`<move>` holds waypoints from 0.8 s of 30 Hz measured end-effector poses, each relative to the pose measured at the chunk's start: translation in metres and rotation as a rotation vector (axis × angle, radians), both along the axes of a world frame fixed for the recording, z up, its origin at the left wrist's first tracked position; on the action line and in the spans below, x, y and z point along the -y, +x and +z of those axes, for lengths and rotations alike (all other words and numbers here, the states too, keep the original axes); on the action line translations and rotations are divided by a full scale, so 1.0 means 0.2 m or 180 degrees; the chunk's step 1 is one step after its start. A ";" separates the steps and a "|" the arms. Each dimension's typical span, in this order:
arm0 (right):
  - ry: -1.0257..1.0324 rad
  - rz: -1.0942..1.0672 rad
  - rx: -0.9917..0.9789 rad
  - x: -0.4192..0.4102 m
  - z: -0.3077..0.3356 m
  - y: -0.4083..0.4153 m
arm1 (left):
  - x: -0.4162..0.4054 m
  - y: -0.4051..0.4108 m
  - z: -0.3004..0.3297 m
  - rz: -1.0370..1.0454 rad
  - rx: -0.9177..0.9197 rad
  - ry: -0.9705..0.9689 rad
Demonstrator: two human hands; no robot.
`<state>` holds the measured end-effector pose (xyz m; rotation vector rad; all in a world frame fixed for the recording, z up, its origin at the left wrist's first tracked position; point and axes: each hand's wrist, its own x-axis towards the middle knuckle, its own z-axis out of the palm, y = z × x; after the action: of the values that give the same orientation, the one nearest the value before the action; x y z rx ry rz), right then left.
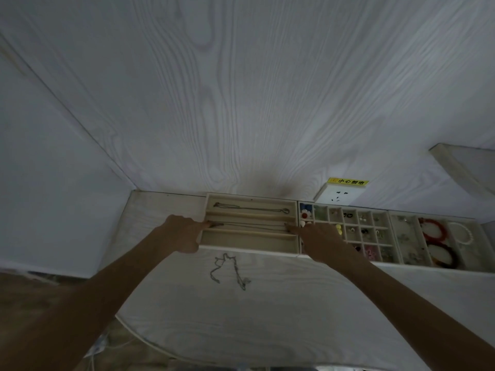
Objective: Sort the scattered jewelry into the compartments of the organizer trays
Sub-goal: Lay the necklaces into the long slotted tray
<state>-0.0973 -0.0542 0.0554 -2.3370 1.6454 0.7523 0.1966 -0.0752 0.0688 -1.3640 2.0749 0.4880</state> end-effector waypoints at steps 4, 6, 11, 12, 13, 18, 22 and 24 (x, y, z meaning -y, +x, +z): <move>-0.0154 0.0088 -0.0162 -0.02 0.01 0.03 | 0.00 -0.01 0.00 -0.0178 0.0160 -0.0167; -0.0240 0.0148 -0.0276 -0.02 0.00 0.05 | 0.00 -0.03 0.01 -0.0240 0.0222 -0.0227; -0.0264 0.0153 -0.0420 -0.02 -0.04 0.08 | 0.00 -0.05 0.01 -0.0246 0.0342 -0.0263; -0.0249 0.0135 -0.0435 -0.02 -0.05 0.08 | 0.00 -0.05 0.01 -0.0235 0.0350 -0.0262; -0.0241 0.0124 -0.0433 -0.01 -0.05 0.08 | 0.00 -0.05 0.01 -0.0231 0.0353 -0.0268; -0.0323 0.0126 -0.0256 -0.01 -0.03 0.05 | 0.00 -0.05 0.02 -0.0217 0.0323 -0.0253; -0.0391 -0.0014 -0.0082 0.00 -0.03 0.05 | 0.01 -0.04 0.02 -0.0207 0.0356 -0.0248; -0.0456 -0.0058 0.0025 0.00 -0.03 0.06 | 0.01 -0.04 0.01 -0.0198 0.0333 -0.0238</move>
<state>-0.0858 -0.0549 0.0497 -2.4129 1.7695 0.6405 0.1890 -0.0773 0.0711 -1.3338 2.0611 0.3093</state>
